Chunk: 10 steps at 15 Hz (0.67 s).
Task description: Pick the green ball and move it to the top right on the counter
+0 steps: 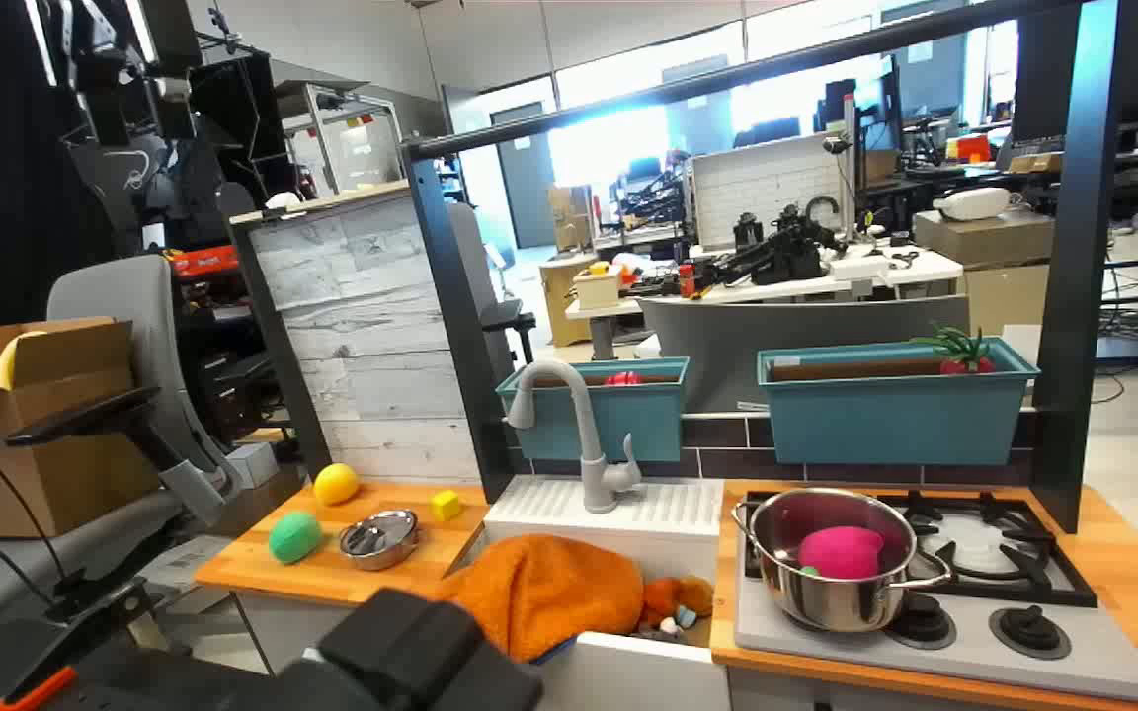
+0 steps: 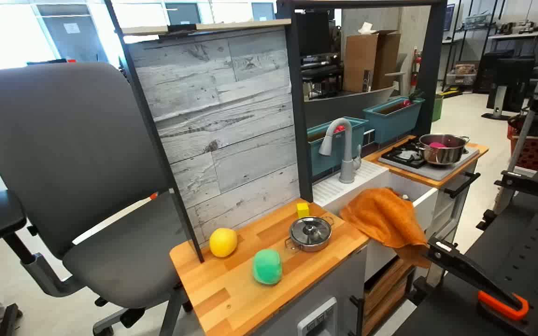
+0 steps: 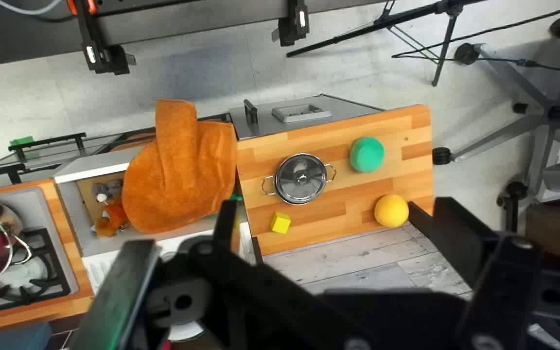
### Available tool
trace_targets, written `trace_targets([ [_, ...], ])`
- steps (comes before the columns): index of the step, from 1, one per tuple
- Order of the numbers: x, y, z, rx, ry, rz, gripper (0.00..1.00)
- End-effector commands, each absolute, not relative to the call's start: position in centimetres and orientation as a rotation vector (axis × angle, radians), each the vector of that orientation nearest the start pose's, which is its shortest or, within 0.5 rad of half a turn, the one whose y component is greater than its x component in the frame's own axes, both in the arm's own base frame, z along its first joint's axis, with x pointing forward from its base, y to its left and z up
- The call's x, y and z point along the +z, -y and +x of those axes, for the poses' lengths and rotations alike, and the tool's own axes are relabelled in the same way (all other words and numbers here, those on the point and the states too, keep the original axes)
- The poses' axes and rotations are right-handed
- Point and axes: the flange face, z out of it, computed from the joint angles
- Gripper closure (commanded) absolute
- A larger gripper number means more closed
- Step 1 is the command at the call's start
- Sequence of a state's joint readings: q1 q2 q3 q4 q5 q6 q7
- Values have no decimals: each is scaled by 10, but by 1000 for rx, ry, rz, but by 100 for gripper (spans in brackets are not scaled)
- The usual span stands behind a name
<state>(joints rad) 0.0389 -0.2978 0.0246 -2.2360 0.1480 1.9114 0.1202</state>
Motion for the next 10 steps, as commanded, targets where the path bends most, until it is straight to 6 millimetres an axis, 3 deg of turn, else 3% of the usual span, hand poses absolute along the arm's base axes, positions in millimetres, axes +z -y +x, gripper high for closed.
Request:
trace_targets([
  [1, 491, -40, 458, 58, -164, -3008, 0],
  [10, 453, -120, 460, 55, -7, -3077, 0],
])
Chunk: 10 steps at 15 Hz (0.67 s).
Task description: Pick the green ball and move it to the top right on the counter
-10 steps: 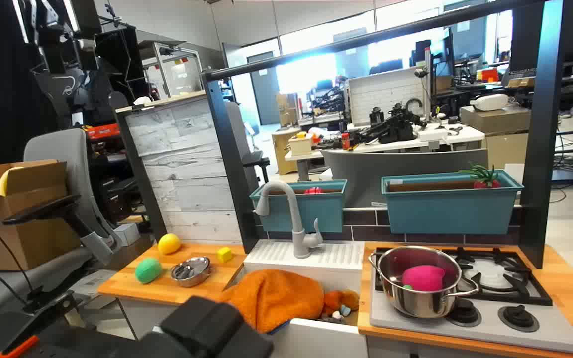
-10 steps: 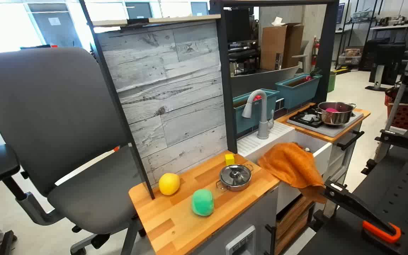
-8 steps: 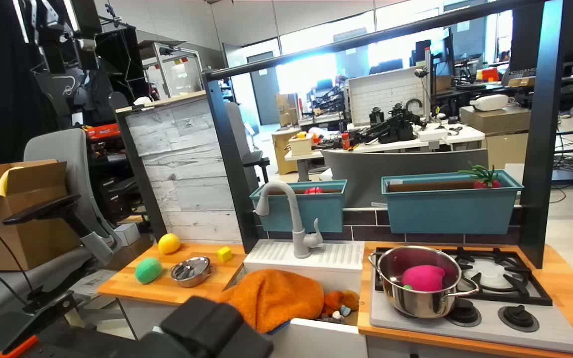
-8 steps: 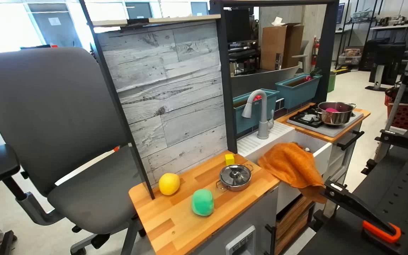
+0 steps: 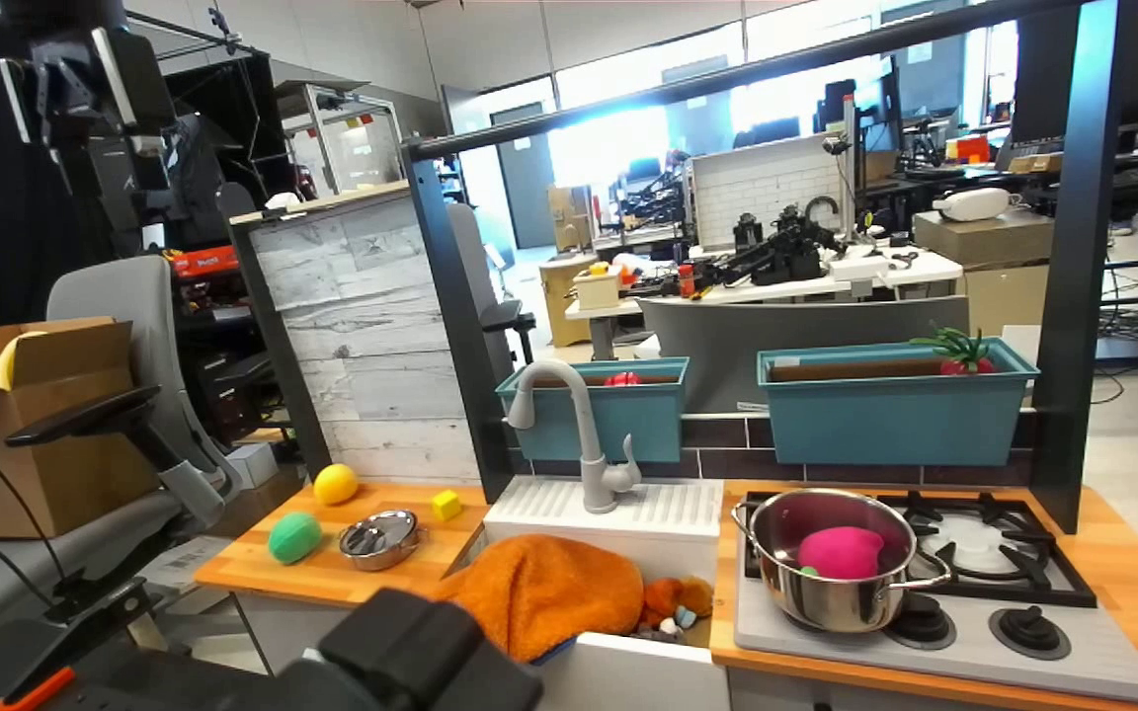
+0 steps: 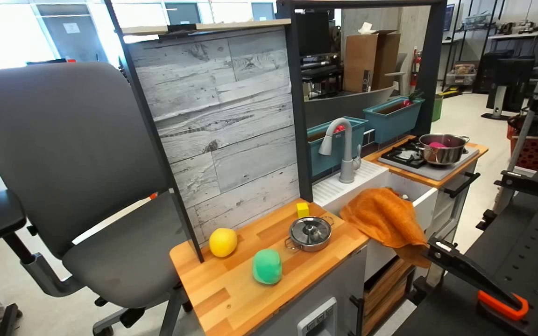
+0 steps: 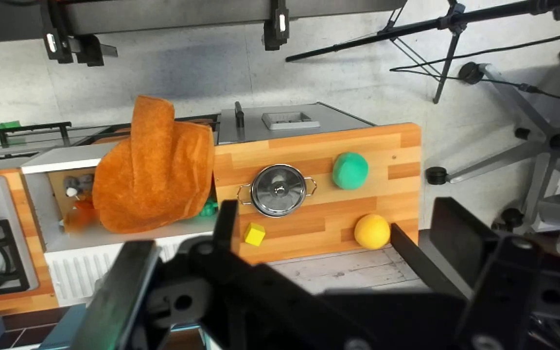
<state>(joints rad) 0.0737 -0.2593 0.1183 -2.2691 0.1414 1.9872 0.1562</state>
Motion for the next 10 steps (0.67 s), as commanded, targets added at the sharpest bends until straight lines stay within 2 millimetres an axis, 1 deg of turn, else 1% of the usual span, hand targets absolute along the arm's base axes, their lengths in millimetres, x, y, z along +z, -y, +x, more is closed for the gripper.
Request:
trace_targets([
  [1, 445, -129, 463, 70, 7, -3087, 0],
  [3, 422, -150, 473, 92, 34, -3114, 0],
  [6, 377, -180, 493, 110, 41, -3165, 0],
  [10, 314, -220, 523, 72, 45, -3220, 0],
])
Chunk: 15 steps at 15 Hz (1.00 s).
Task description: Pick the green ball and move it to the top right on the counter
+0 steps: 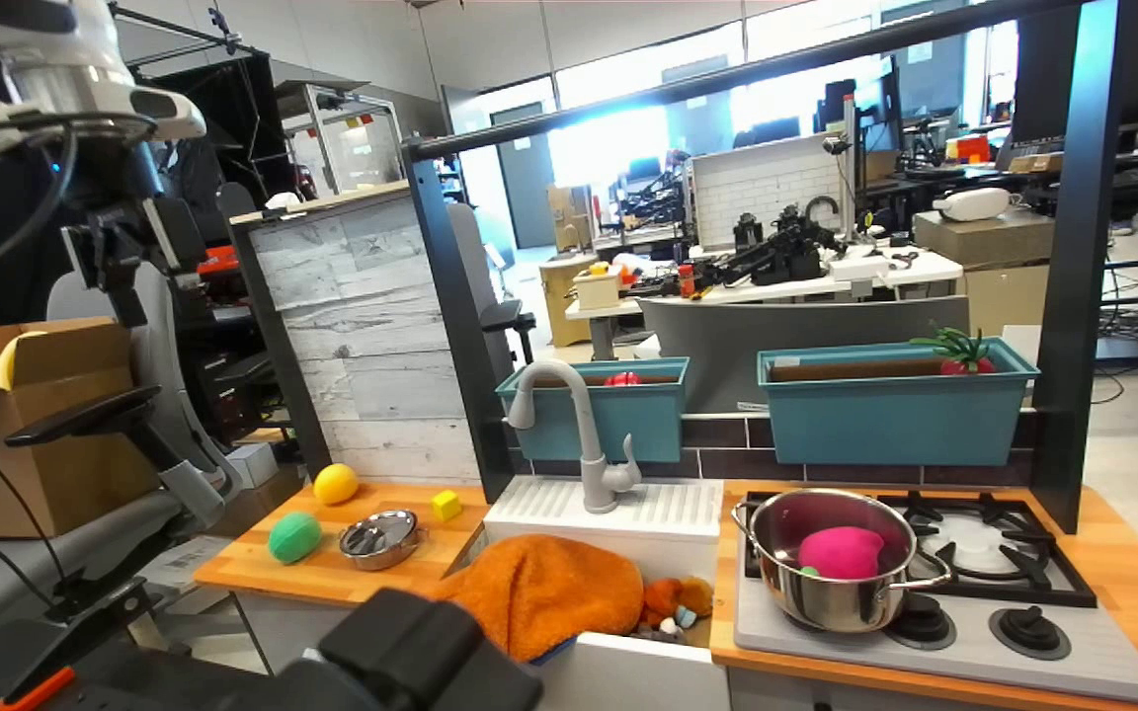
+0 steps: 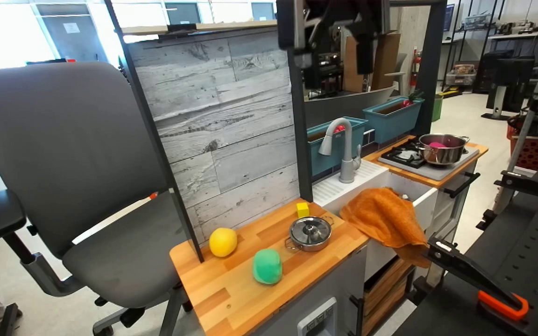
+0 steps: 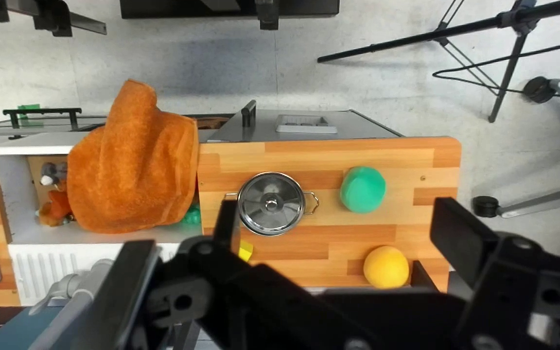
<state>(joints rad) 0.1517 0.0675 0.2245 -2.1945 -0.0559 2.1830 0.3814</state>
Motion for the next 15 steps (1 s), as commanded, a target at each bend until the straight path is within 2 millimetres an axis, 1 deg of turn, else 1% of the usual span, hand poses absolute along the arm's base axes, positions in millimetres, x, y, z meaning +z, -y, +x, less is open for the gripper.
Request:
trace_targets([
  [1, 301, -228, 530, 67, 54, -3215, 0],
  [4, 265, -255, 545, 15, 113, -3189, 0],
  [7, 234, -269, 560, 15, 171, -3200, 0],
  [10, 195, -273, 576, -3, 256, -3238, 0],
  [13, 148, -266, 595, -27, 324, -3270, 0],
  [15, 117, -264, 601, -39, 340, -3281, 0],
])
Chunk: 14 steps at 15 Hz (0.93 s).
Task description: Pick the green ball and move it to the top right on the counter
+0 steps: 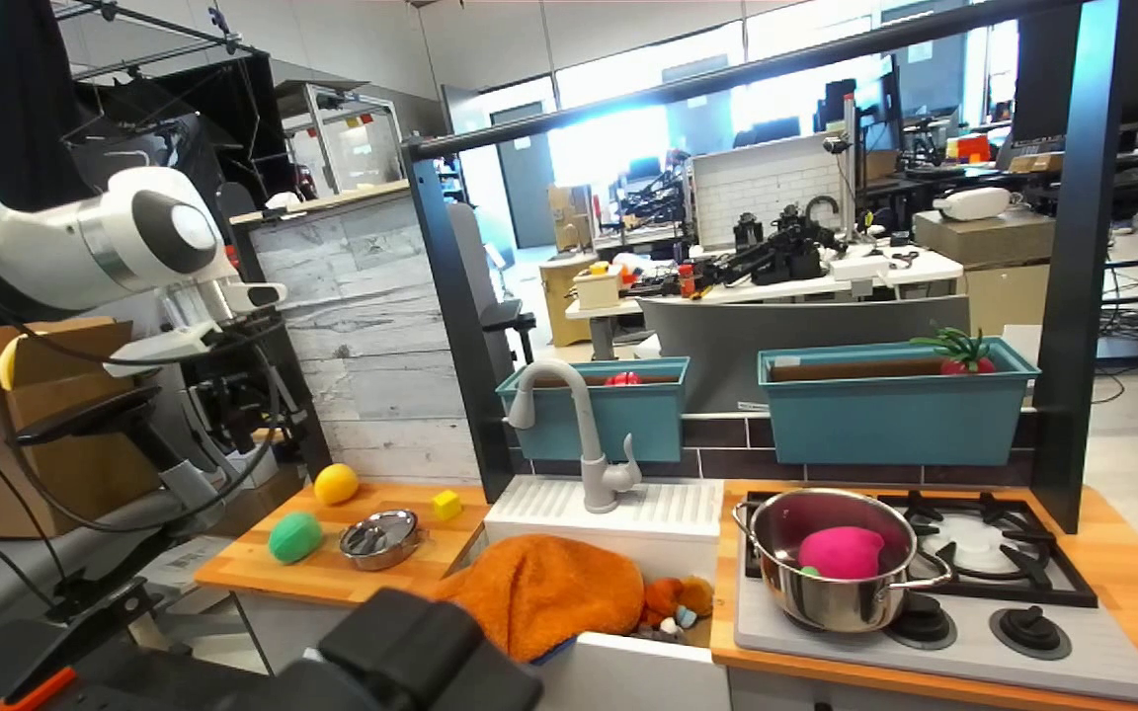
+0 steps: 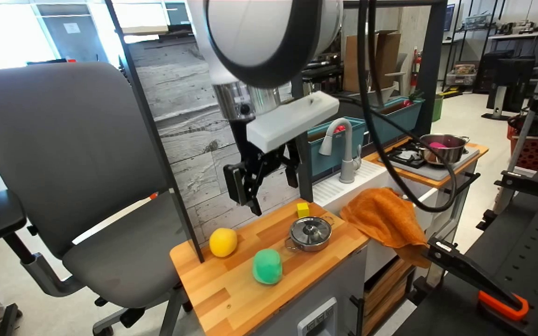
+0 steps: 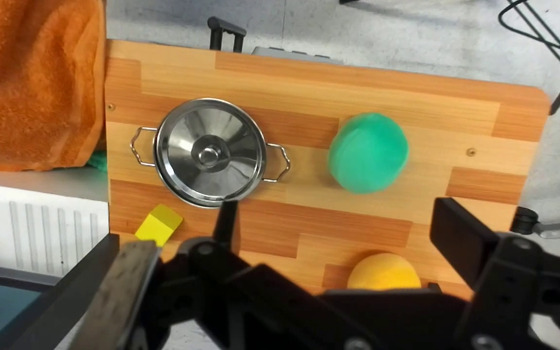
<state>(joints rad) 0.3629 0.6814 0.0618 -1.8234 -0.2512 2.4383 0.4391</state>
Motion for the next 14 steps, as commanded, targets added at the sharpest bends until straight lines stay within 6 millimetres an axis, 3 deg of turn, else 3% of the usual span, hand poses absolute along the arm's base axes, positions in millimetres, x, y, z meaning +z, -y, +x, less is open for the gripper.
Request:
trace_targets([
  [1, 103, -265, 602, -37, 347, -3274, 0],
  [5, 67, -270, 612, 22, 427, -3201, 0],
  [9, 23, -280, 609, 136, 477, -3150, 0],
  [13, -1, -286, 614, 222, 499, -3113, 0],
  [14, -4, -287, 616, 224, 501, -3119, 25],
])
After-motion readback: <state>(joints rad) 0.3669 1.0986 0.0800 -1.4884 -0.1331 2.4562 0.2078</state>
